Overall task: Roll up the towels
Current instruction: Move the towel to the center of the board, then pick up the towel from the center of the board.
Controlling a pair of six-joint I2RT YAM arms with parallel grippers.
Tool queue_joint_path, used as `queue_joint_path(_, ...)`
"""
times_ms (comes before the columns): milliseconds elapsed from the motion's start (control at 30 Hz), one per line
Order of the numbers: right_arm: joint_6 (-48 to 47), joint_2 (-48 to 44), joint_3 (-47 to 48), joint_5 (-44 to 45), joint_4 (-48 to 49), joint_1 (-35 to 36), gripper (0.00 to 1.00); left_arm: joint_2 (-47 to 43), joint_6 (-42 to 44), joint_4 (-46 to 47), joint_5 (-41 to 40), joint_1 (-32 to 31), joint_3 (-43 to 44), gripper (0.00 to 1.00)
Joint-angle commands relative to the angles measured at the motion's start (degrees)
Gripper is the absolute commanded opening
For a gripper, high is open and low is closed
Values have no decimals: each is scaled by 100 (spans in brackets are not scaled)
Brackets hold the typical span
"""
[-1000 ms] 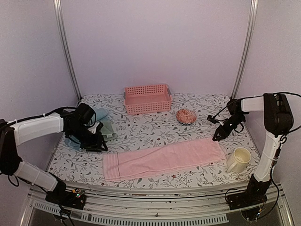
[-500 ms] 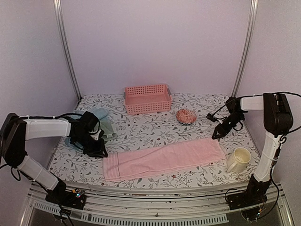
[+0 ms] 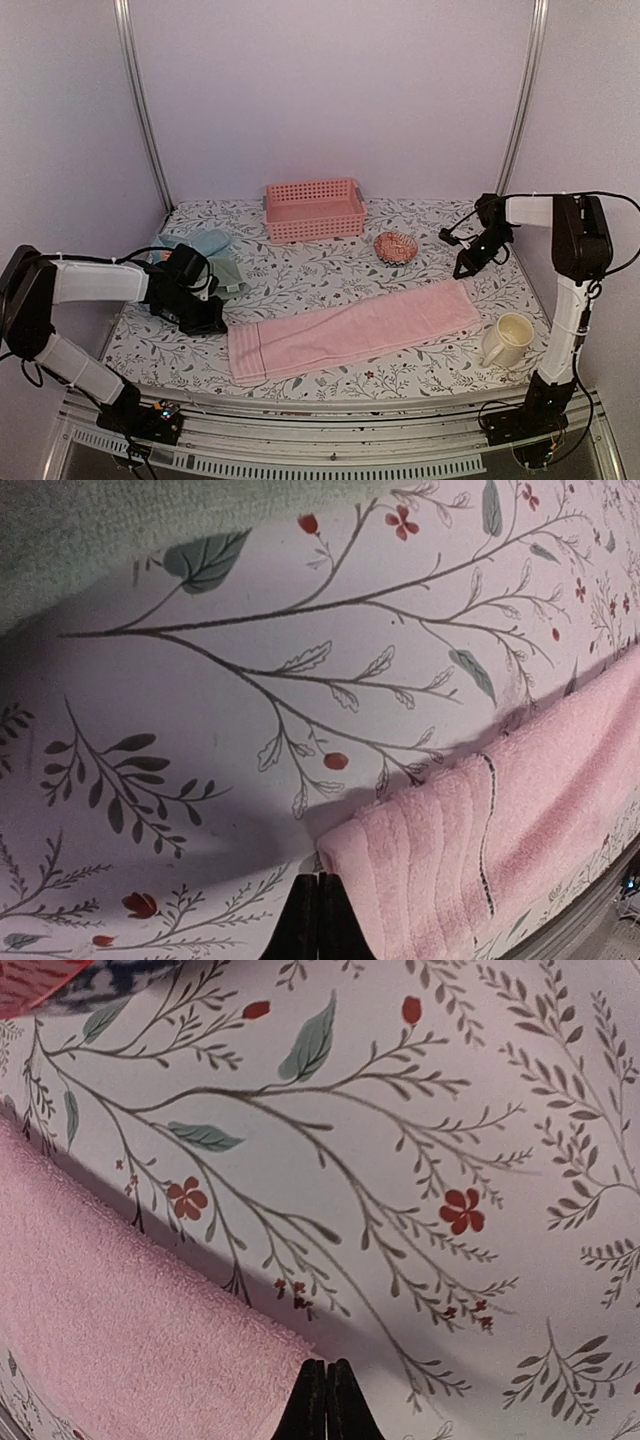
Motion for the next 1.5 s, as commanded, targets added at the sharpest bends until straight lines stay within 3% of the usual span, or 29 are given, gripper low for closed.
queue_joint_path(0, 180, 517, 938, 191, 111, 16, 3, -194, -412, 708, -111, 18, -177, 0)
queue_joint_path(133, 295, 1022, 1795, -29, -108, 33, 6, 35, -515, 908, -43, 15, -112, 0)
queue_joint_path(200, 389, 1117, 1981, -59, -177, 46, 14, 33, -581, 974, -120, 13, -83, 0)
queue_joint_path(300, 535, 902, 1907, 101, -159, 47, 30, -105, -625, 942, -148, -1, -16, 0)
queue_joint_path(400, 702, 516, 1553, 322, -94, 35, 35, -219, -506, 968, 71, -71, 54, 4)
queue_joint_path(567, 960, 265, 1099, 273, -283, -41, 36, -402, -282, 1566, 468, -514, 67, 8)
queue_joint_path(900, 1186, 97, 519, 314, -134, -96, 34, 100, -194, 1889, 855, -1374, -130, 4)
queue_joint_path(1167, 1232, 115, -123, 1013, 174, -178, 34, 457, -689, 1825, 275, -1627, -702, 1)
queue_joint_path(1333, 1440, 123, 118, 885, 19, -346, 34, 215, -1008, 1739, 101, -1781, -964, 0)
queue_joint_path(1467, 1370, 44, 188, 560, 27, -340, 35, -210, -571, 1897, -231, -2032, -744, 5)
